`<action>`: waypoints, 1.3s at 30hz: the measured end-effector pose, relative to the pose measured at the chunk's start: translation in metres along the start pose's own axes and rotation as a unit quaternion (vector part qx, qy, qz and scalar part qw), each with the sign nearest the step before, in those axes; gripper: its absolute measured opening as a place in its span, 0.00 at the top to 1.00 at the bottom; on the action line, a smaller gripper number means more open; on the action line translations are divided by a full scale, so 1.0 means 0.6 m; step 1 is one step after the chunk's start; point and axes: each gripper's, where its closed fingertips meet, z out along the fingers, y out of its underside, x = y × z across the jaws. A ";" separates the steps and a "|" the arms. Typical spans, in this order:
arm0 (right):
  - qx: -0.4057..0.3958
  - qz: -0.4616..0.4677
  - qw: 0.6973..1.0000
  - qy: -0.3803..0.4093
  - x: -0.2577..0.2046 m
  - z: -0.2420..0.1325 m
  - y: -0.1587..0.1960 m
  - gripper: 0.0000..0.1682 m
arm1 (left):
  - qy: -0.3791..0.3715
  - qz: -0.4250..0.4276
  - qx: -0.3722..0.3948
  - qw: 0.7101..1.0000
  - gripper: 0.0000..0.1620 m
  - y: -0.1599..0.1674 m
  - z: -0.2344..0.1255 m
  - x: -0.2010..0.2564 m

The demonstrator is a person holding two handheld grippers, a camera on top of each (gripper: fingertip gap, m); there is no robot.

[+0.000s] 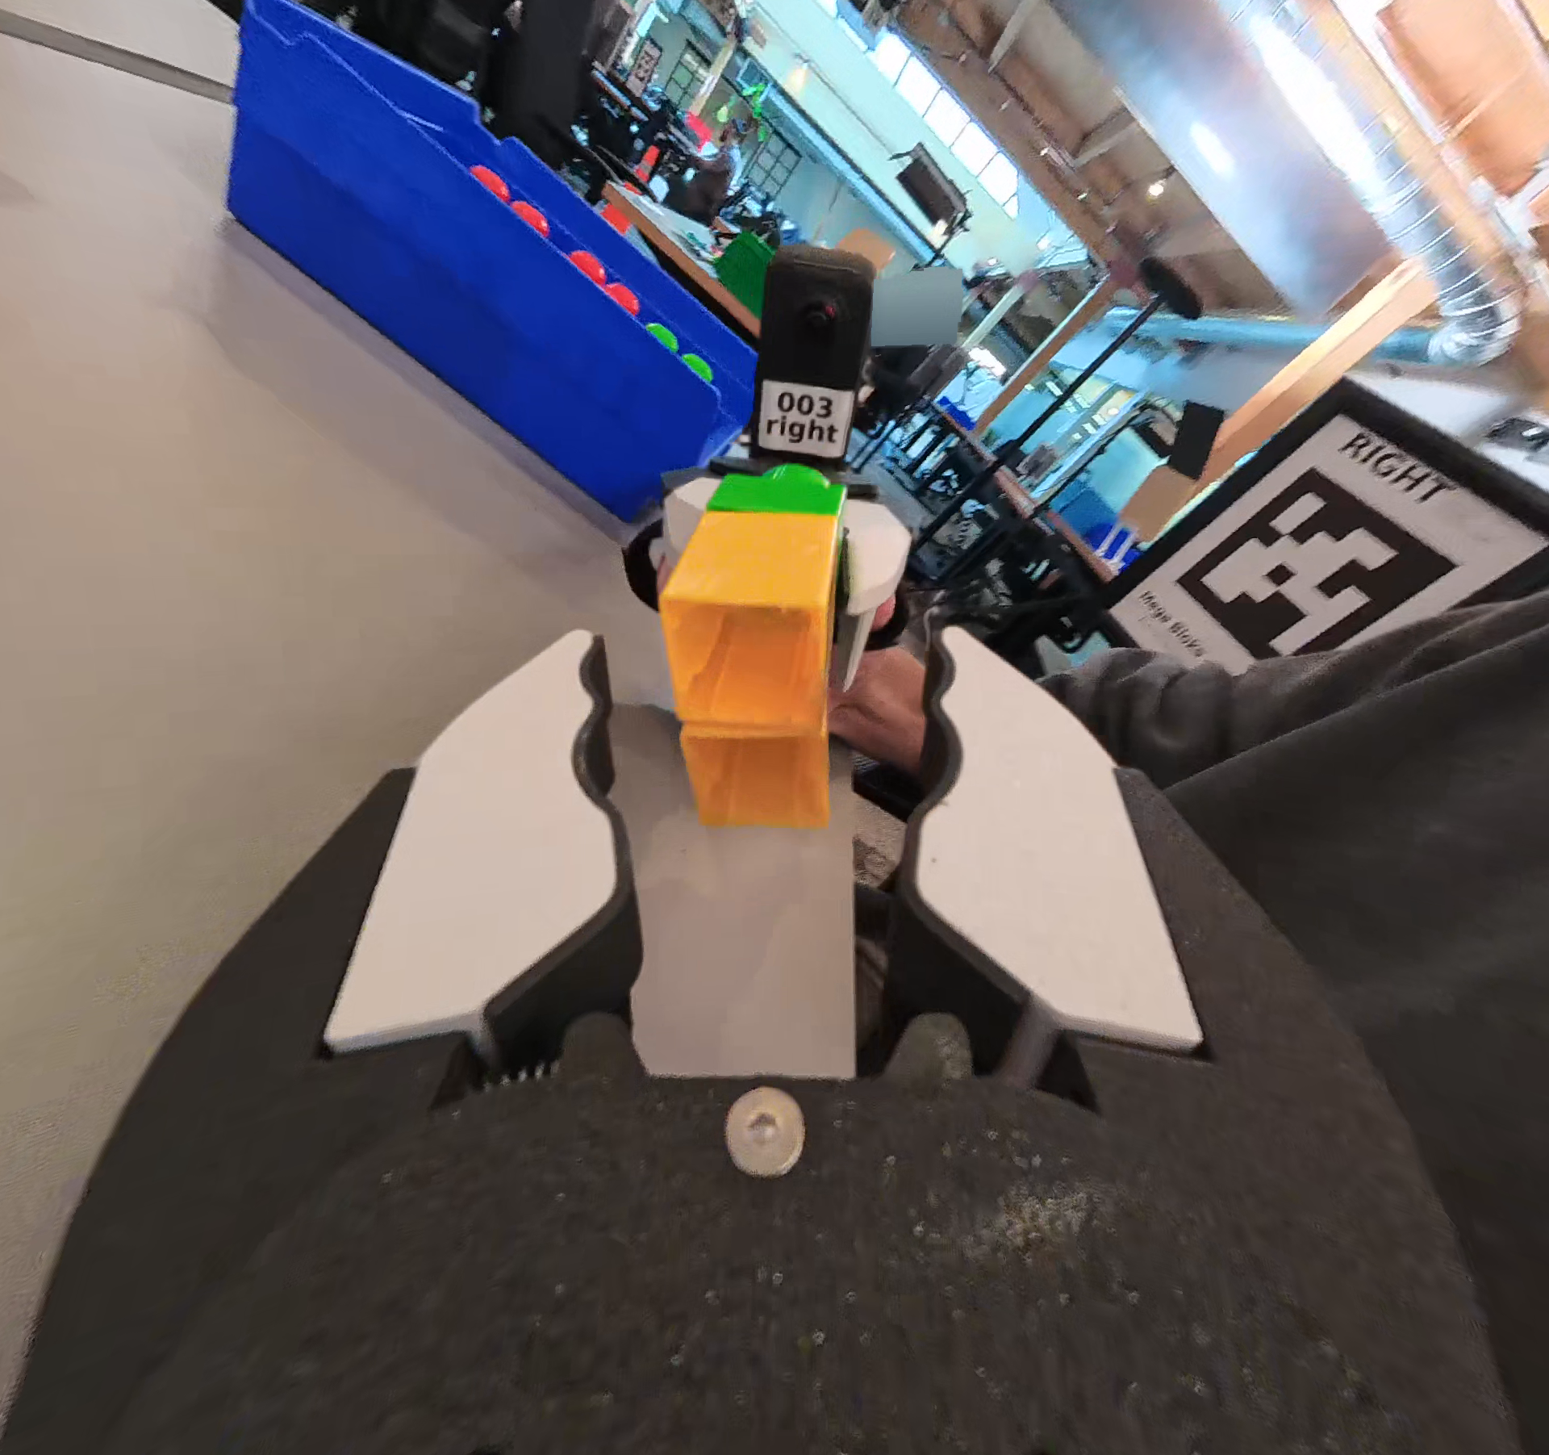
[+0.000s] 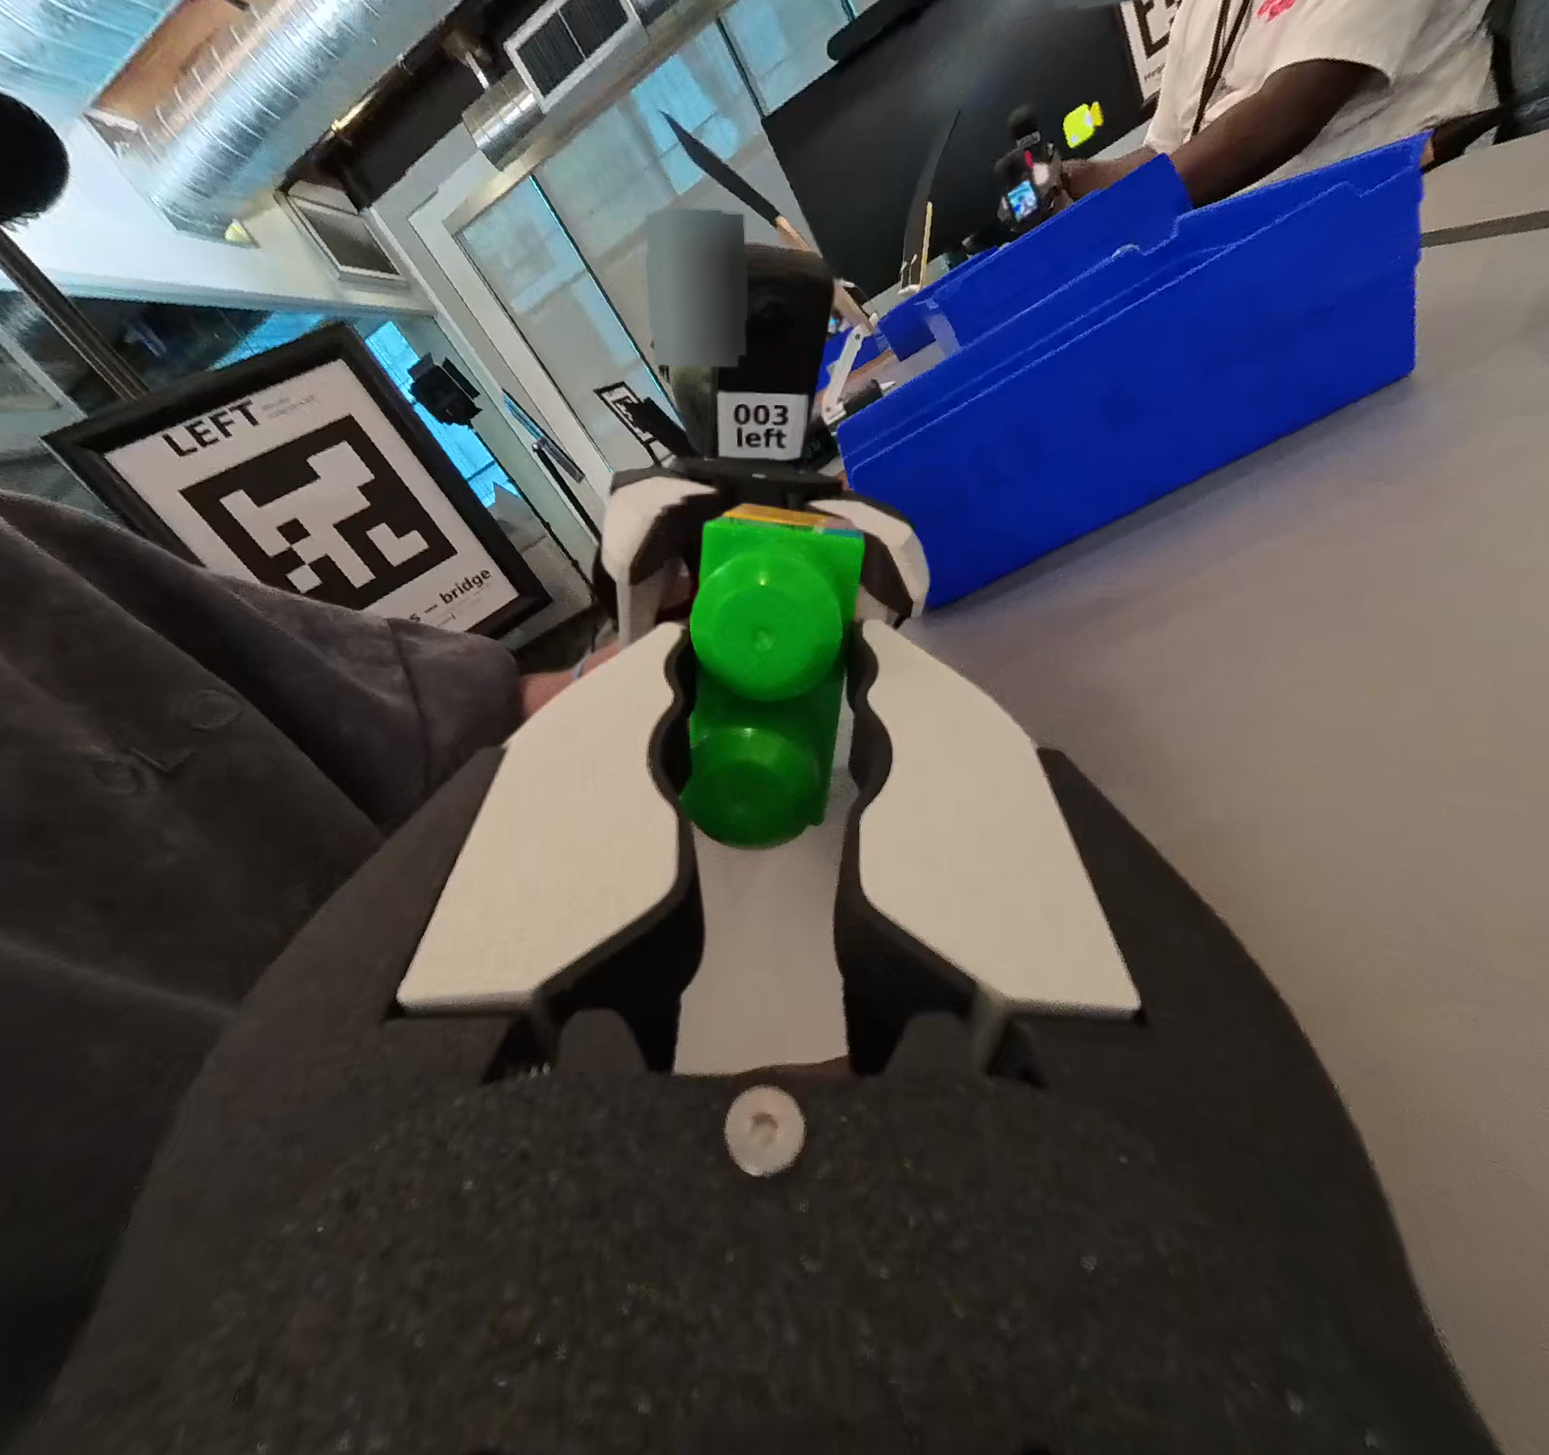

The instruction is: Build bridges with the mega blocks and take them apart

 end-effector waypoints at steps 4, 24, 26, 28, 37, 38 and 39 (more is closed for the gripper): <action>-0.013 -0.004 1.000 -0.011 -0.006 0.008 0.009 0.80 | 0.006 0.004 -0.008 1.000 0.77 0.009 0.002 0.003; -0.067 0.020 0.997 -0.024 -0.002 0.018 0.033 0.80 | -0.011 0.040 -0.062 0.997 0.73 0.031 -0.007 -0.009; -0.044 0.026 0.998 -0.027 -0.001 0.018 0.020 0.80 | -0.016 0.028 -0.061 0.998 0.60 0.029 -0.014 -0.011; -0.038 0.021 0.999 -0.028 -0.001 0.017 0.016 0.80 | -0.009 0.015 -0.066 0.998 0.59 0.036 -0.018 -0.010; -0.028 0.018 0.999 -0.028 0.000 0.013 0.005 0.80 | 0.006 0.009 -0.092 0.996 0.67 0.065 -0.011 -0.009; -0.031 0.018 0.999 -0.025 0.001 0.013 0.007 0.80 | 0.011 0.009 -0.089 0.996 0.71 0.064 -0.011 -0.006; -0.031 0.019 0.999 -0.023 0.002 0.014 0.007 0.80 | 0.018 0.012 -0.088 0.996 0.76 0.062 -0.011 -0.002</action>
